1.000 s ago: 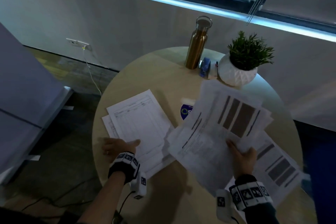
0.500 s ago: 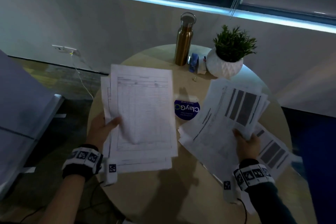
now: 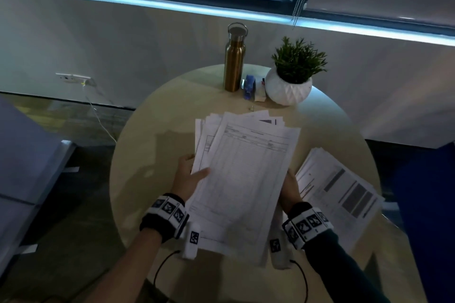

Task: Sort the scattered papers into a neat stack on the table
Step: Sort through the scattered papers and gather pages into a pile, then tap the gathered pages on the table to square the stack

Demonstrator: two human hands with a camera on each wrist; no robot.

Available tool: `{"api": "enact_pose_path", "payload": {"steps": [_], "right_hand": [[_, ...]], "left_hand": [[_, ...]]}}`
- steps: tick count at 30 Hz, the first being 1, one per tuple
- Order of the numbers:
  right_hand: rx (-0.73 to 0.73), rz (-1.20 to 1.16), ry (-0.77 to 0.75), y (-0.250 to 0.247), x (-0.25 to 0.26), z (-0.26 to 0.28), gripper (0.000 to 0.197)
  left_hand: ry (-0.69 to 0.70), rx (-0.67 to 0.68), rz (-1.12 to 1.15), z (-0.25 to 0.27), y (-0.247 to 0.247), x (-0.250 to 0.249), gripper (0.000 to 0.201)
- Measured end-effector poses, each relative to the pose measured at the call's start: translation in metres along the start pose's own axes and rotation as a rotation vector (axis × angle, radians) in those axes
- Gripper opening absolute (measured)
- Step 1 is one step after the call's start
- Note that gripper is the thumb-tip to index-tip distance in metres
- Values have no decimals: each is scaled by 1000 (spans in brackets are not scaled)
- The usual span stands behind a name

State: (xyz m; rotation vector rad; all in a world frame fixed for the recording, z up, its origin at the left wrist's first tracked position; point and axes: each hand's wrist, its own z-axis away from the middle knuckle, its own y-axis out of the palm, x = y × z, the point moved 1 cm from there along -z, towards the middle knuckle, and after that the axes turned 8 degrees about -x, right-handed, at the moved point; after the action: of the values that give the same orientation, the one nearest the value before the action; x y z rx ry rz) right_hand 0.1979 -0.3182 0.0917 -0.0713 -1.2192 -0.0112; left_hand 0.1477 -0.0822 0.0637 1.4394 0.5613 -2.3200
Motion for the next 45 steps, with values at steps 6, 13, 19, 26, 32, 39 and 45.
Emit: {"api": "enact_pose_path", "payload": {"steps": [6,13,19,26,32,39,45], "right_hand": [[41,-110,-156,6,-9,13,61],[-77,72,-378,6,-4,8,58],[-44,179,-334,20,-16,-1,64],[-237,244,-384,-10,-10,-2,5],[-532,231,-113,-86,-46,-4,10],[-742,421,210,-175,-87,8,28],[-675,671,590,-192,-107,0,65]], "left_hand": [[321,-224,-78,18,8,-12,27],[408,-85,-58,20,-2,-19,64],[250,-9,-342,12,9,-10,91],[368,-60,-244,6,20,-24,49],[336,314,-366,11,85,-20,28],[303,509,-614,28,191,18,40],[293,461,-1050,44,225,41,60]]}}
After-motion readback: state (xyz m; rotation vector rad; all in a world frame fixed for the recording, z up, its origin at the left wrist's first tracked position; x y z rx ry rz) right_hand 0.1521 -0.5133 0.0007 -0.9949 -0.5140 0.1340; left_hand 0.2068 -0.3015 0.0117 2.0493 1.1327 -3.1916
